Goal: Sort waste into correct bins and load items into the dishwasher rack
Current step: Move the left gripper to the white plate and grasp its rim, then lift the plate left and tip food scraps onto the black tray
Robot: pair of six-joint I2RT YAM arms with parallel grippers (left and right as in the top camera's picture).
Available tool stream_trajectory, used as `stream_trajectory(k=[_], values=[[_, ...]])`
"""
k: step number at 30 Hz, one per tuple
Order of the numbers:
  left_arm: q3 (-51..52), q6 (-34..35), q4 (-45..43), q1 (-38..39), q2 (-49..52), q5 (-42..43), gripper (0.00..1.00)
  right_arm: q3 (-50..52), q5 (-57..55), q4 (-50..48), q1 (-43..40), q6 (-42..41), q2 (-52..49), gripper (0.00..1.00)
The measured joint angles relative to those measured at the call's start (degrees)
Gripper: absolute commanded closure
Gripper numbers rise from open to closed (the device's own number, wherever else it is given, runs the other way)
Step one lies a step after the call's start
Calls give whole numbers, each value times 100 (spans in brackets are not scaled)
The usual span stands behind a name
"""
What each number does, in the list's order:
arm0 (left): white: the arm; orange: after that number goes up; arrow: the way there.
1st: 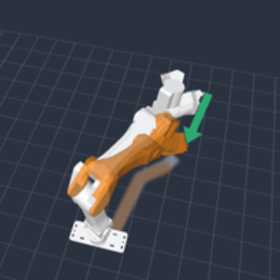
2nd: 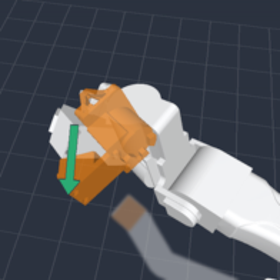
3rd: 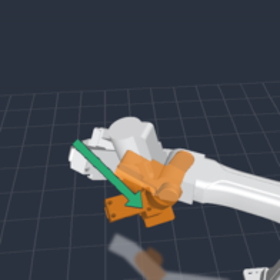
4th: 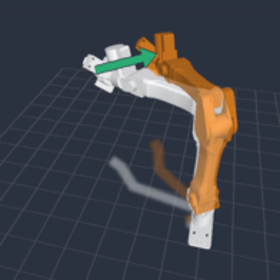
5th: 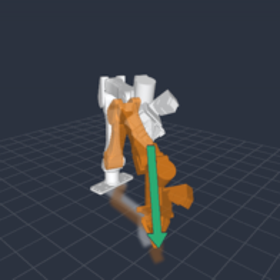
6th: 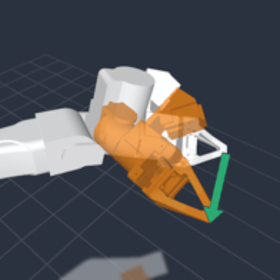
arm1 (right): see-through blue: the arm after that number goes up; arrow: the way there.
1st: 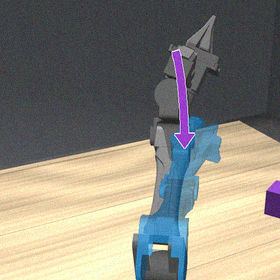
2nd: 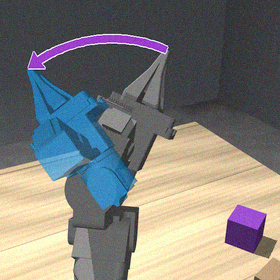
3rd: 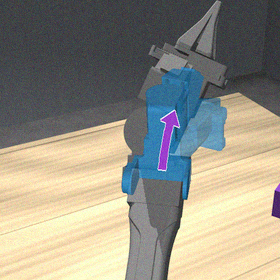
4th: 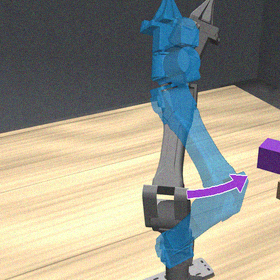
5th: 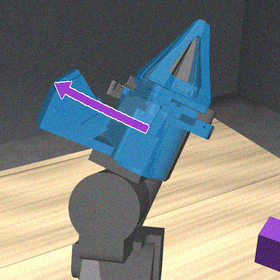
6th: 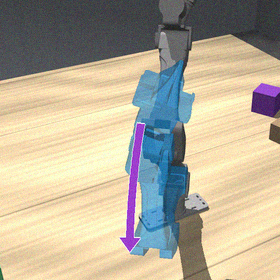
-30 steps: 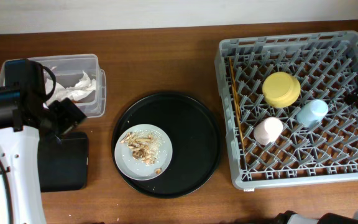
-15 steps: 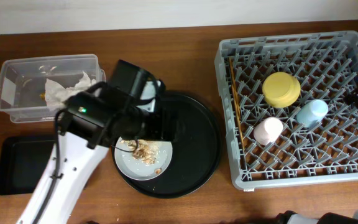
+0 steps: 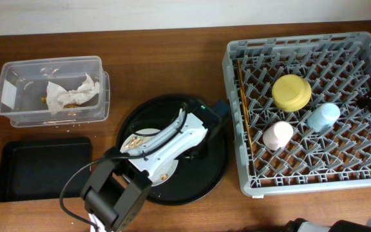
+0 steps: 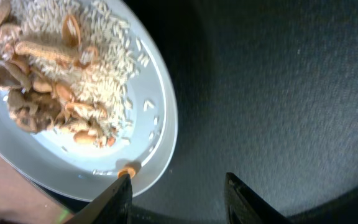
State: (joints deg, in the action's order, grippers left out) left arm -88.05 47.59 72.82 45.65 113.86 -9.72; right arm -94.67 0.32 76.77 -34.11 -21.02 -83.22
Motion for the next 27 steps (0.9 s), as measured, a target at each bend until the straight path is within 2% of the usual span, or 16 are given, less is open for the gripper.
stream_trajectory(k=[7, 14, 15, 17, 19, 20, 21, 27], values=[[28, -22, -332, -616, 15, 9, 52, 0, -2, -2, 2, 0, 0, 1], [901, -22, -1390, -673, 26, 356, 53, 0, -2, -2, 0, 0, 0, 1], [999, -24, -1534, -673, 26, 402, 55, 0, -2, -2, 2, 0, 0, 1], [1237, -22, -1742, -671, 26, 494, 73, 0, 0, -4, 0, 0, 0, 1], [1279, -68, -1779, -673, 24, 529, 75, 0, -2, -2, 0, 2, 0, 1], [1285, -50, -1792, -671, 24, 542, 81, 0, -2, -2, 0, -2, 0, 1], [1285, -48, -1792, -671, 24, 546, 98, 0, 0, -2, 0, 0, 0, 1], [1270, -125, -1370, -662, -28, 448, 99, 0, 0, -2, 0, -2, 0, 1]])
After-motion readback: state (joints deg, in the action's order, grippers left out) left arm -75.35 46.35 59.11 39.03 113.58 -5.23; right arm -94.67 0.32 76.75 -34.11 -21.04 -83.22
